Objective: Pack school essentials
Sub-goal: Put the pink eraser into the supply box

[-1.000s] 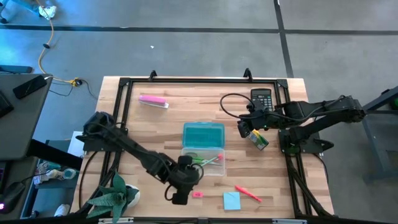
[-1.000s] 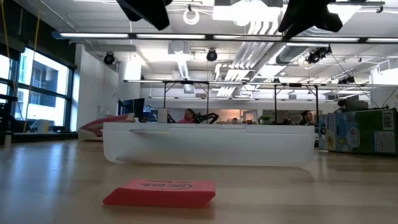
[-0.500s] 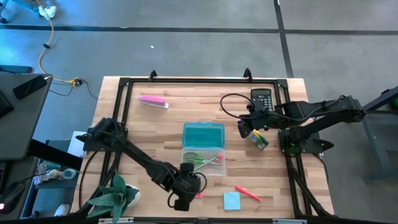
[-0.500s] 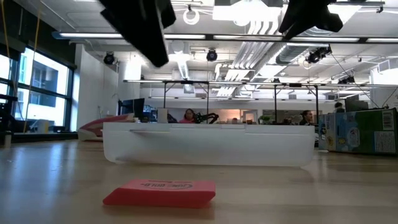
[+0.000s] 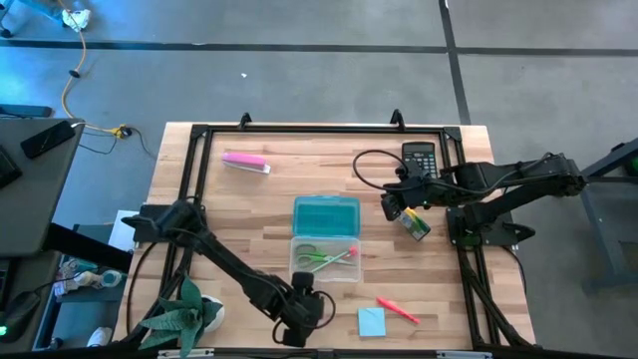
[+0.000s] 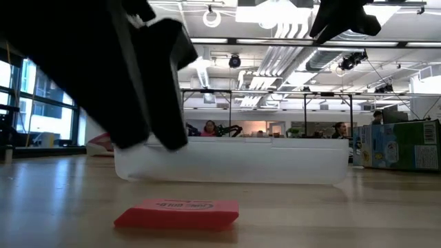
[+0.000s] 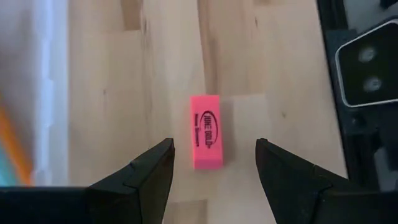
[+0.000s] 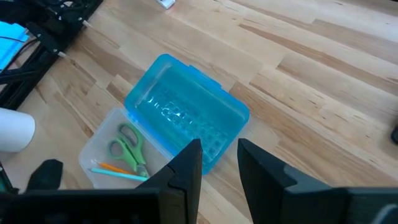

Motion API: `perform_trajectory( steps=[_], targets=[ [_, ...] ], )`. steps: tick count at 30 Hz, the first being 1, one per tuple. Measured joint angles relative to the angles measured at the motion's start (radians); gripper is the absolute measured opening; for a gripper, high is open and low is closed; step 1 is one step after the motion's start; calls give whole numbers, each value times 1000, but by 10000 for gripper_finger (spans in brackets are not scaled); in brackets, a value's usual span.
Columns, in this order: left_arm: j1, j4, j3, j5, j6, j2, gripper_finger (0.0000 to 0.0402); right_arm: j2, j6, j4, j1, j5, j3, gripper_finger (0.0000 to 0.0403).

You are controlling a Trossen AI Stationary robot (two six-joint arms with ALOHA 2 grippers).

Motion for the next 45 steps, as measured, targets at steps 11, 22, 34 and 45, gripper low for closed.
perform_trajectory(
  steps=[11,22,34,45],
  targets=[
    [-15,46,1,-48,-13,78,211,0,1,1,0,2,0,94],
    [-3,32,3,-48,-27,91,116,0,8,2,0,0,0,94],
    [24,21,1,11,-2,93,49,0,-1,2,0,-18,0,94],
    [31,54,-4,16,-8,74,50,0,0,2,0,-71,0,94]
  ],
)
